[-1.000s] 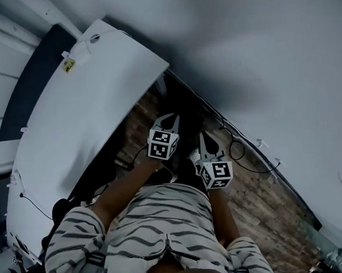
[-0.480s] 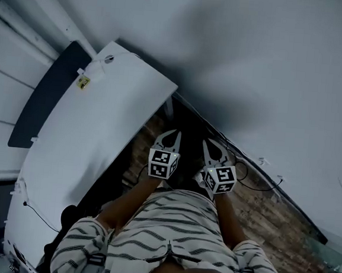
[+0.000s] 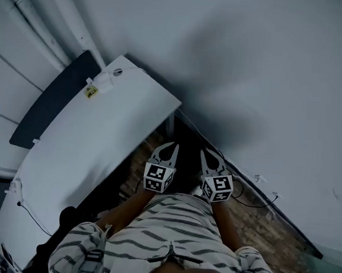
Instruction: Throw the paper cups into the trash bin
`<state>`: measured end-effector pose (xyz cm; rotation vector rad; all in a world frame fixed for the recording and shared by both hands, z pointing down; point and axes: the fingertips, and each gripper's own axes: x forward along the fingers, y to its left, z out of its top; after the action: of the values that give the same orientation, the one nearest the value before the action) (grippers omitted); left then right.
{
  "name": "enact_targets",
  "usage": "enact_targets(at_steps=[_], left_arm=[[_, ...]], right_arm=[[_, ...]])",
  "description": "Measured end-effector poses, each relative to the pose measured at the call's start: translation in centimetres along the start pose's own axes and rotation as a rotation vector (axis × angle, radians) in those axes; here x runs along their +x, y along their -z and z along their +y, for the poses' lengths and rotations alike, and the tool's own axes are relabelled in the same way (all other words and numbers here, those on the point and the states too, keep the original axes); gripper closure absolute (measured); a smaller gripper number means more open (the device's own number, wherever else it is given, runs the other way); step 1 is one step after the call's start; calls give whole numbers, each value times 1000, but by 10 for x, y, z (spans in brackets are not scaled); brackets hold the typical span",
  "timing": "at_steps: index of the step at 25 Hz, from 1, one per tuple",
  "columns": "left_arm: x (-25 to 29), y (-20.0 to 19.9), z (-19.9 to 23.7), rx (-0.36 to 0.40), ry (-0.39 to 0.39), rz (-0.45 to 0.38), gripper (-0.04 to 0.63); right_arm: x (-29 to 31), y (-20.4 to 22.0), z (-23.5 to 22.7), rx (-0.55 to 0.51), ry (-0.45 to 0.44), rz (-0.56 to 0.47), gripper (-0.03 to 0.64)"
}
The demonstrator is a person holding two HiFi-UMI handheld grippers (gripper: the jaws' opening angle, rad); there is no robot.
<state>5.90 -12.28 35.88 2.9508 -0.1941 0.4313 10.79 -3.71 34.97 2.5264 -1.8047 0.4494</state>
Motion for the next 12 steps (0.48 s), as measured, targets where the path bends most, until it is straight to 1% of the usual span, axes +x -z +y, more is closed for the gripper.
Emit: enact_targets(at_steps=[6, 12], left_arm=[[-5, -12, -6, 17, 7, -41, 572], [-8, -14, -14, 52, 21, -46, 572]], right_arm=[[-1, -10, 3, 3, -18, -21, 607], [-4, -14, 2, 46, -29, -51, 607]])
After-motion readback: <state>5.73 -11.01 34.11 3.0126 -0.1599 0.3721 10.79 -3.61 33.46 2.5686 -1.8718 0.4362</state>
